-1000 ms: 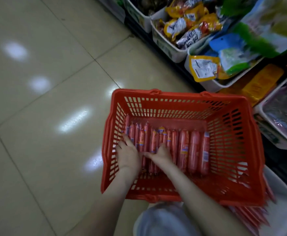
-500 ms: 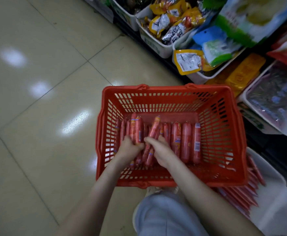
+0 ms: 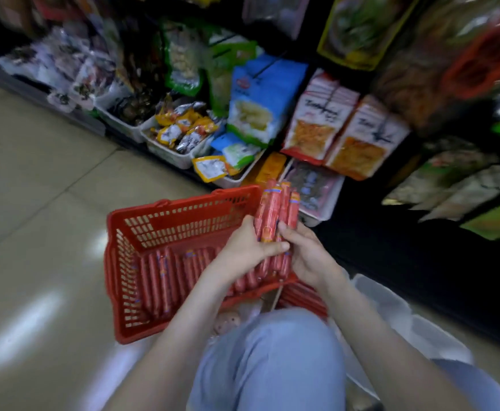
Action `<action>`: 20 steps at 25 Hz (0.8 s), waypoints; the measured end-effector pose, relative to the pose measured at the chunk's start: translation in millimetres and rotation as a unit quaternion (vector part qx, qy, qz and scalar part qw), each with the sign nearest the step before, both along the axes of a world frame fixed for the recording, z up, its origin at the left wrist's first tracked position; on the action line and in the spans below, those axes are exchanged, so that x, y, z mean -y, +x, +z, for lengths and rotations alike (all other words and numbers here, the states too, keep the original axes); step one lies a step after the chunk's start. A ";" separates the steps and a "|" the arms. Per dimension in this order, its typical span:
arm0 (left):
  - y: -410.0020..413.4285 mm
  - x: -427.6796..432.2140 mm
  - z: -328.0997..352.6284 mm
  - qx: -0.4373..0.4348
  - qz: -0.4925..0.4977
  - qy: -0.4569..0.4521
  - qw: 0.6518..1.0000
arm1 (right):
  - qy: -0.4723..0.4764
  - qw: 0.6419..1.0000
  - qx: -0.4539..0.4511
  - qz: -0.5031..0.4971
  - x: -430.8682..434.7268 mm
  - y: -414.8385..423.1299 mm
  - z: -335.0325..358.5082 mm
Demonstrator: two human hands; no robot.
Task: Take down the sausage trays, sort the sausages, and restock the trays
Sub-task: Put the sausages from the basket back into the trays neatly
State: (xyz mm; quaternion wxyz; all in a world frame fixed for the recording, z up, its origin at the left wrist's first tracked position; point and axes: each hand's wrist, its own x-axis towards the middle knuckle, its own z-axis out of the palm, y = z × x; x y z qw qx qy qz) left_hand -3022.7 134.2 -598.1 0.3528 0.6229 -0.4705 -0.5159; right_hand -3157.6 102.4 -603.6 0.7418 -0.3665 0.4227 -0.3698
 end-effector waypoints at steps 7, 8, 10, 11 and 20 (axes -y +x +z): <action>-132.9 -40.0 71.6 0.005 -0.104 -0.103 0.989 | -0.058 0.983 -0.069 -0.159 -83.9 -129.1 94.9; -149.5 -48.0 81.8 0.008 -0.121 -0.119 0.985 | -0.062 0.978 -0.073 -0.187 -95.2 -144.3 102.7; -178.5 -61.3 95.2 0.020 -0.175 -0.147 0.973 | -0.057 0.967 -0.074 -0.239 -116.5 -170.4 114.9; -189.3 -66.9 99.4 0.028 -0.216 -0.161 0.963 | -0.052 0.963 -0.068 -0.256 -126.0 -180.5 119.0; -262.3 -76.3 47.1 -0.006 -0.394 -0.046 0.918 | 0.012 0.956 -0.030 -0.290 -166.0 -258.7 78.6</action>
